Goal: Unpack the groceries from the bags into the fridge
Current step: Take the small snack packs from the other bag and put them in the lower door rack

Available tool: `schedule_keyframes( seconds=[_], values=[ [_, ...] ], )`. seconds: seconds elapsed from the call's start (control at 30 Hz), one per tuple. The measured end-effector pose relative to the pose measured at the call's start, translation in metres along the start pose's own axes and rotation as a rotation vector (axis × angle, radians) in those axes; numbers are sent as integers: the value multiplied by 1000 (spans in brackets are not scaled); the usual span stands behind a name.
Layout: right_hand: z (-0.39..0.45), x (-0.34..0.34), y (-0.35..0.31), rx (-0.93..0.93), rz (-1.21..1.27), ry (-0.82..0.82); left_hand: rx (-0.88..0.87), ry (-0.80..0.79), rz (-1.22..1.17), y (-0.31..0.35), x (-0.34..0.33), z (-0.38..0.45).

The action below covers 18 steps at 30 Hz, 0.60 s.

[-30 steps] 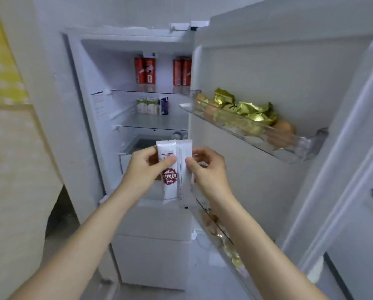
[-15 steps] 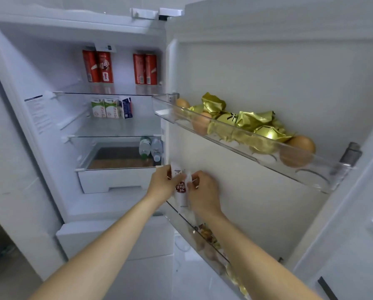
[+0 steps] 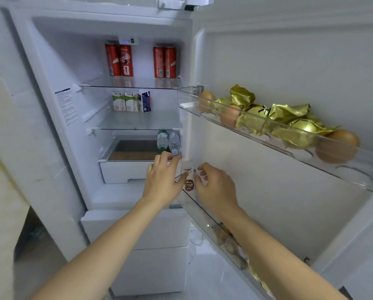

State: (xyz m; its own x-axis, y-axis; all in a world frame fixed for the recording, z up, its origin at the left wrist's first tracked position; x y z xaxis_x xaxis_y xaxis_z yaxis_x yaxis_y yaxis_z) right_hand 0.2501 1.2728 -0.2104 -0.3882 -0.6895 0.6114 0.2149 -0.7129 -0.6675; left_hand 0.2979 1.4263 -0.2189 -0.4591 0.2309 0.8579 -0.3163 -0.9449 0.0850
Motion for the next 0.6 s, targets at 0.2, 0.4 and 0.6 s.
schedule_keyframes(
  seconds=[0.2, 0.4, 0.6],
  values=[
    [-10, -32, -82, 374, -20, -96, 108, 77, 112, -48, 63, -52],
    [-82, -107, -185, 677, 138, -330, 472, 10, 349, -135, 123, -185],
    [-246, -156, -294, 951, 358, -615, 853, 12, 571, -160, 226, -405]
  ],
)
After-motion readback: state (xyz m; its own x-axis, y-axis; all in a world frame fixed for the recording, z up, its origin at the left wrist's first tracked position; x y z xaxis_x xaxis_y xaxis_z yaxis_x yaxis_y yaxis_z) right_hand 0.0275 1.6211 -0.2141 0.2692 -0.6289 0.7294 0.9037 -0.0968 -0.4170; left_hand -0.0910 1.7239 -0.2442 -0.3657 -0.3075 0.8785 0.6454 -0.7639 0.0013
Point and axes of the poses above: each hand's wrist, its own z-axis towards the middle knuckle, its own x-axis out of the back of the hand, y = z × x, the point moved 7 cm from there along z, towards the middle knuckle, and after that the axes turned 12 degrees about z, right-handed, at the moved point
